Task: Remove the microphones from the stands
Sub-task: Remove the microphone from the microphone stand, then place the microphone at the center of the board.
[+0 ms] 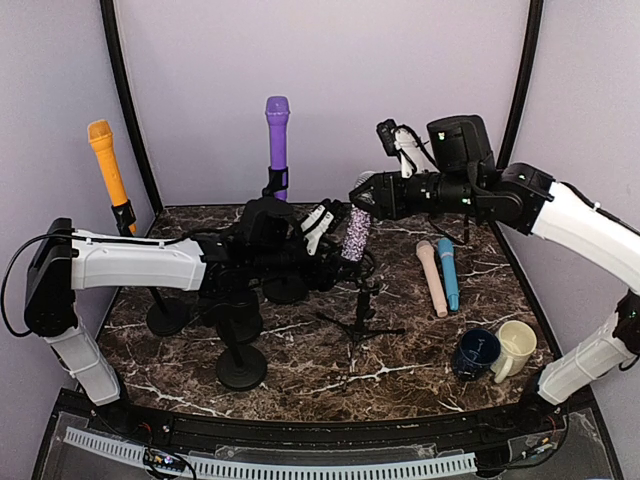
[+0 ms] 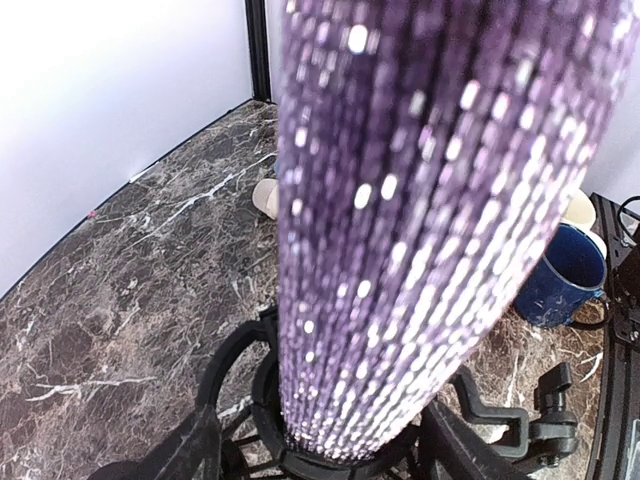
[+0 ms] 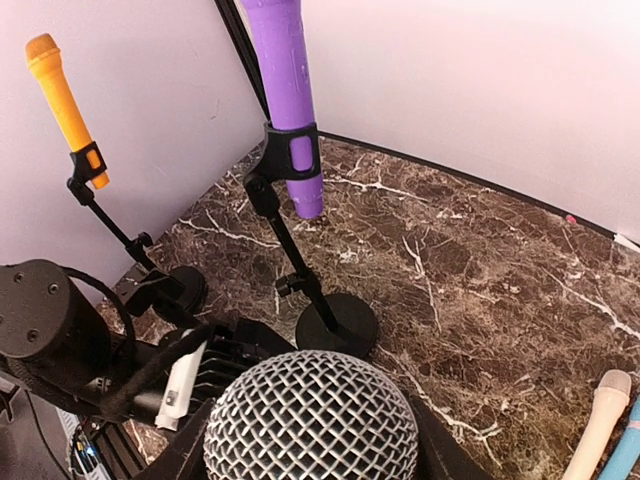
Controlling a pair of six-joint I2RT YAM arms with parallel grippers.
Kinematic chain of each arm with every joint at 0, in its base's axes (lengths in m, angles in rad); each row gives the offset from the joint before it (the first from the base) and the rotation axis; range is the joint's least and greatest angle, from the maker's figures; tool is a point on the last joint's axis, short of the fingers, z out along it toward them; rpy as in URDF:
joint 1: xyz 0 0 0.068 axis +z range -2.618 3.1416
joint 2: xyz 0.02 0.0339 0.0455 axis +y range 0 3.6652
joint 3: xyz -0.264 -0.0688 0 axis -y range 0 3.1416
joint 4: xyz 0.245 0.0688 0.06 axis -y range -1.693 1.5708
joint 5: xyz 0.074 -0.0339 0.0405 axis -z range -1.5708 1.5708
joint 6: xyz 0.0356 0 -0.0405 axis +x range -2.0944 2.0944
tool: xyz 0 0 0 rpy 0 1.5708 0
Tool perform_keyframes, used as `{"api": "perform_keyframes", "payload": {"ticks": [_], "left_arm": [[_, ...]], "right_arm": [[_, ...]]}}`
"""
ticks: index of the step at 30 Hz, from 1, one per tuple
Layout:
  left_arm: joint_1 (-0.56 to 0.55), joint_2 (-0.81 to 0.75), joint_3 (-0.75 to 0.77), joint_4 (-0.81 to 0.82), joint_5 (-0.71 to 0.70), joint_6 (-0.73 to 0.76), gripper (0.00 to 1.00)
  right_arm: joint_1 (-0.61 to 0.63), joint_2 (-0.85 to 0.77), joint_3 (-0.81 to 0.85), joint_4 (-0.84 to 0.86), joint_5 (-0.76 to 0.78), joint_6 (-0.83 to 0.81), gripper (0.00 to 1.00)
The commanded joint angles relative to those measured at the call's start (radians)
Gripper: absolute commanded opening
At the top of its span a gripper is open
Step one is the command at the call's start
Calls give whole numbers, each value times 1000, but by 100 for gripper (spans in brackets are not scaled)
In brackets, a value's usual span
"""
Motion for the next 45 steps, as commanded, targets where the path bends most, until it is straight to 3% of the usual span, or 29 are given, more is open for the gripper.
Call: {"api": "perform_keyframes", "payload": {"ticks": [1,20,27,38,45], "left_arm": [[-6,18,-19,-104,-14,31,69],[-6,-7,-13,-90,-39,35,69],[-6,-42,28,-92,-40,20,73],[9,-196,106,-158,-16,-47,80],[102,-314,53,-249,41,-144,80]], "right_arm": [[14,-83,63,174,-14,22,29],[14,-251,34,99,191,0,29],[-10,-219,54,-31,295,17,28],[-208,-82,73,-294,207,56,27],[-281,33,103,-458,123,37,26]]}}
